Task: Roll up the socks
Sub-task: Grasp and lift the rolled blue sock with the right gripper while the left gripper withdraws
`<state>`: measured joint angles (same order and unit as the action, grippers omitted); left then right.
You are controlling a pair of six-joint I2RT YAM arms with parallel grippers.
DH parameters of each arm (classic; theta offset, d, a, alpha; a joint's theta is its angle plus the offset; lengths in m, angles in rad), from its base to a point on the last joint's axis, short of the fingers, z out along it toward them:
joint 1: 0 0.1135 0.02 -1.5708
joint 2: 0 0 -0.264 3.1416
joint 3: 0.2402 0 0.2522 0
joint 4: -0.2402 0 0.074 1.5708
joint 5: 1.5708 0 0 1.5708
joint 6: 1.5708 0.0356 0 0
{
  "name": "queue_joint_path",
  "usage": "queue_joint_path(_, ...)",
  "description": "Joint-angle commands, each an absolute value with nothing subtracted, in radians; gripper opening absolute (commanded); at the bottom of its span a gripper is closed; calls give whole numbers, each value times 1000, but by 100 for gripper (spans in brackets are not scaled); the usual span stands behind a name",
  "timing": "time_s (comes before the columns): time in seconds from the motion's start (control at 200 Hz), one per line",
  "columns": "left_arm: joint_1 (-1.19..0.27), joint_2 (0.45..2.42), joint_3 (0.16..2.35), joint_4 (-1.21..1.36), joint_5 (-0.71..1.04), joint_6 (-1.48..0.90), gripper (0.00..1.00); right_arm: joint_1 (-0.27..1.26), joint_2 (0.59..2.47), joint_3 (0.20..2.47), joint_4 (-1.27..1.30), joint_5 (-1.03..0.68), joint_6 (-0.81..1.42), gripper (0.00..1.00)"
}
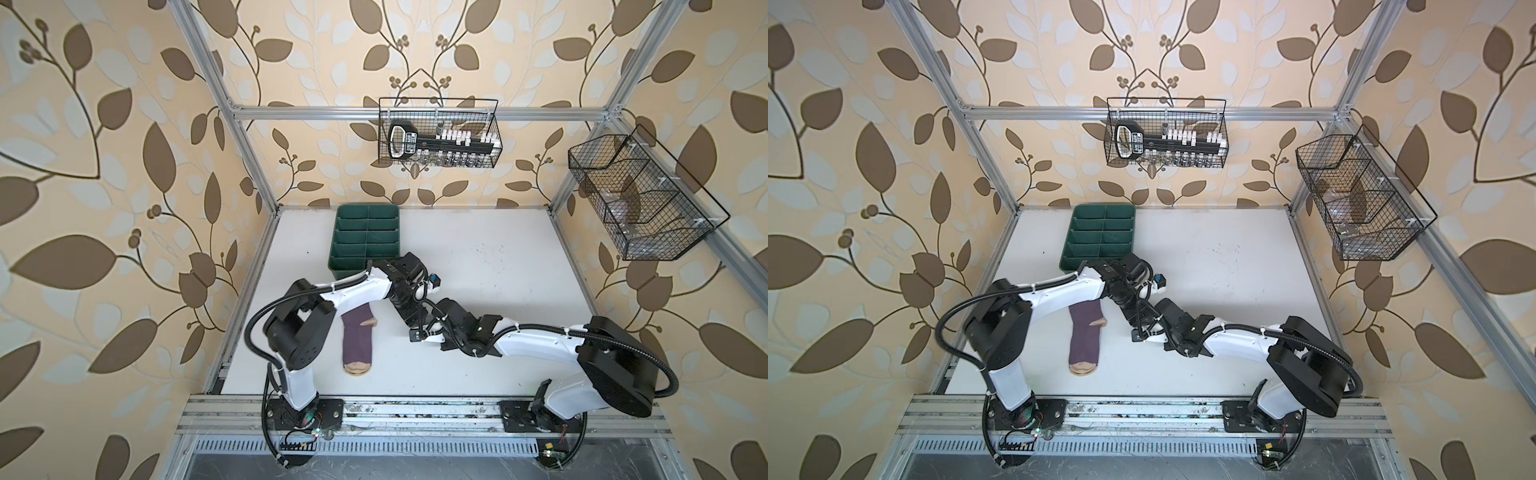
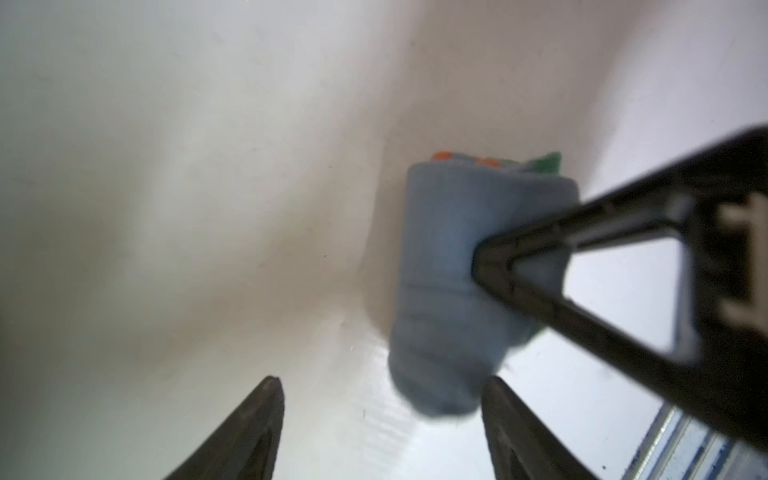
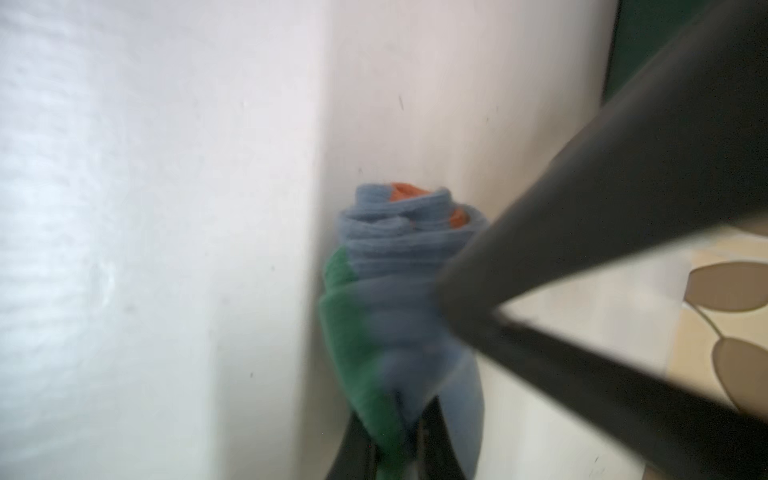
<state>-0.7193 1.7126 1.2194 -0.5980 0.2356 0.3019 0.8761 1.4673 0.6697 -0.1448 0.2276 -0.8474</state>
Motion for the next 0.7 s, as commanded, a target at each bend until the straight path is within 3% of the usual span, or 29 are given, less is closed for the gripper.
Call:
queue_joint_path(0.0,-715,1454,1166,-501,28,223,82,849,1412,696,-318,196,-784,0)
queue_joint_path(0.105,-702,1223,1055,-332,-266,161,98,825,1363,718,-384,179,-775,0)
queue_joint_path(0.27,-594,1076,996,-282,-559,98,99,781,1291,753,-437,142,-756,0)
queue_joint_path(0.445,-288,1156,1040,-443,-365,-127,99,744,1215,805,-467,49,-731,0)
queue_joint_path(0.58,-183,1282,1080,-431,-232,-155,98,718,1172,853,-481,-12,-718,0)
queue_joint_path(0.695,-122,1446,1172,-459,-80,-165,89,708,1153,895,-484,-27,-728,0)
